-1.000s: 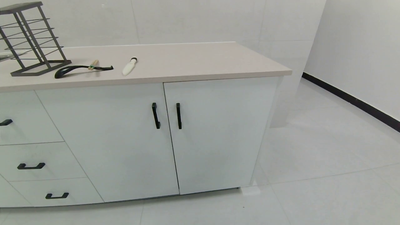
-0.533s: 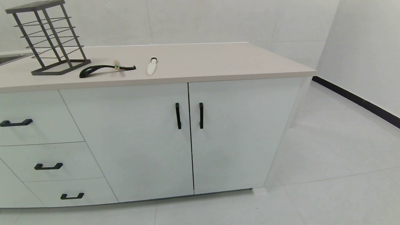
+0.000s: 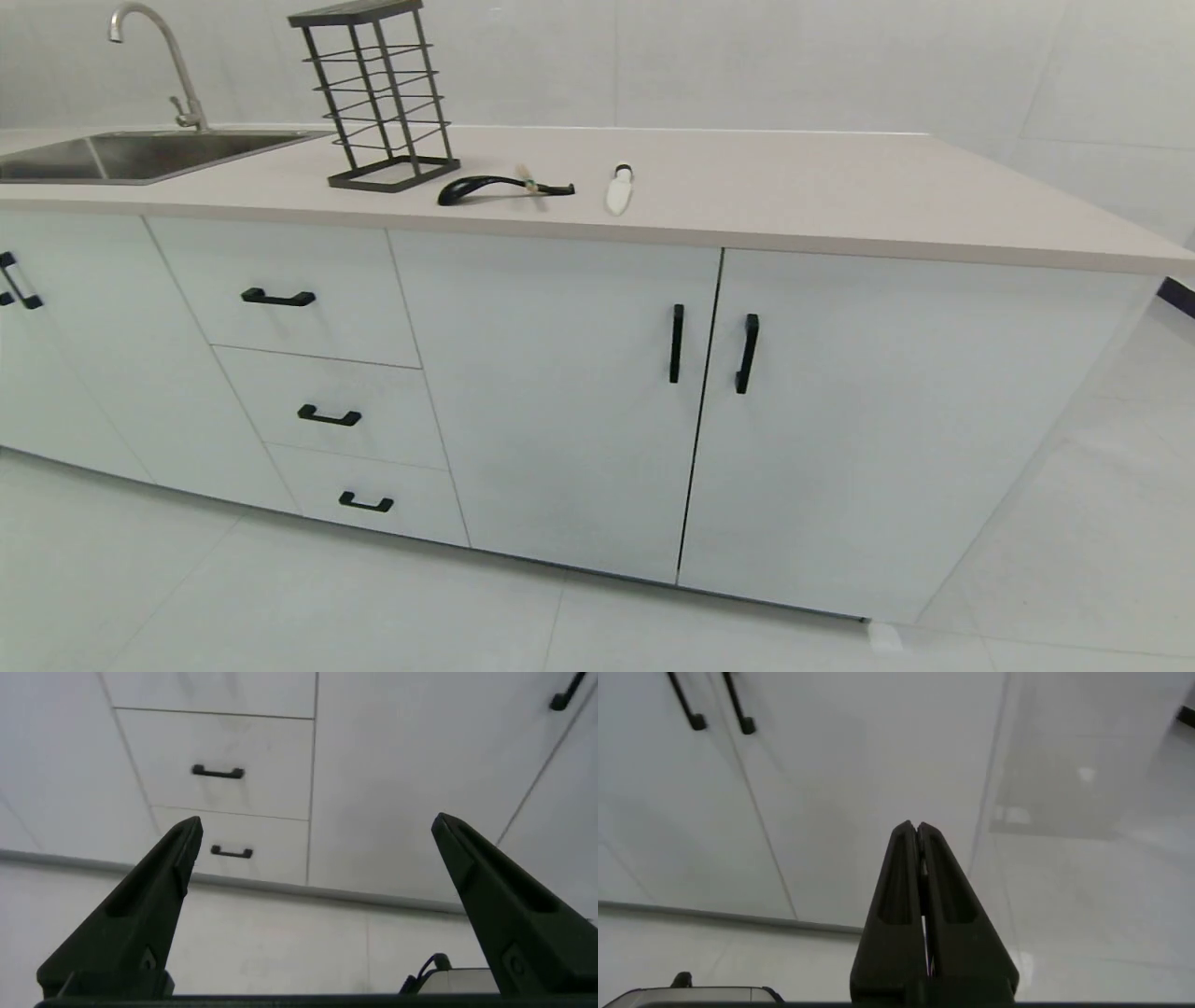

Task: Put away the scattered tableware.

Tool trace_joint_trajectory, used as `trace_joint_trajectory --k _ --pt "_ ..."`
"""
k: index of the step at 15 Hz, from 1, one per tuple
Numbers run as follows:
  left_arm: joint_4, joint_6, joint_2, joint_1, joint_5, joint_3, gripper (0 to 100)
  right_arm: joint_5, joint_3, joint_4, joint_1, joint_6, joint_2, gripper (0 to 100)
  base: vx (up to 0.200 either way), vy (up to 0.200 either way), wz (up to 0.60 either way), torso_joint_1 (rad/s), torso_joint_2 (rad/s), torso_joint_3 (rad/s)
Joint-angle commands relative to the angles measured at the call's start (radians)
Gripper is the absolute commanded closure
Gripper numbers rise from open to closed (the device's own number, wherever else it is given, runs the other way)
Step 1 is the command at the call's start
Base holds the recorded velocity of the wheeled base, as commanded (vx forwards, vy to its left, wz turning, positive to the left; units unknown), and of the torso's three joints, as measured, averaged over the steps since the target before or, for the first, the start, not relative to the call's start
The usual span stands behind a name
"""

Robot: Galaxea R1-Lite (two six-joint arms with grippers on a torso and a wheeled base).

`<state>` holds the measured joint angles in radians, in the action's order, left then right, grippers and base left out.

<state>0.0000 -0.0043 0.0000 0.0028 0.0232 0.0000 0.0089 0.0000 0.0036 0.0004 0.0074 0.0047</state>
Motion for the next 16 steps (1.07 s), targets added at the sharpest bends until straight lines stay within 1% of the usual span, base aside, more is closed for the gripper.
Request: trace_joint_trajectory --k 1,16 --pt "0.0 0.001 0.002 -0.001 0.001 0.0 0 0.0 0.0 -0.002 0.0 0.0 0.003 100 0.0 0.2 0.0 0.002 0.0 0.002" --pt "0.0 -0.005 0.002 -0.001 0.0 0.0 0 -0.001 0.0 -0.002 0.0 0.003 0.001 100 0.0 0.2 0.0 0.003 0.0 0.004"
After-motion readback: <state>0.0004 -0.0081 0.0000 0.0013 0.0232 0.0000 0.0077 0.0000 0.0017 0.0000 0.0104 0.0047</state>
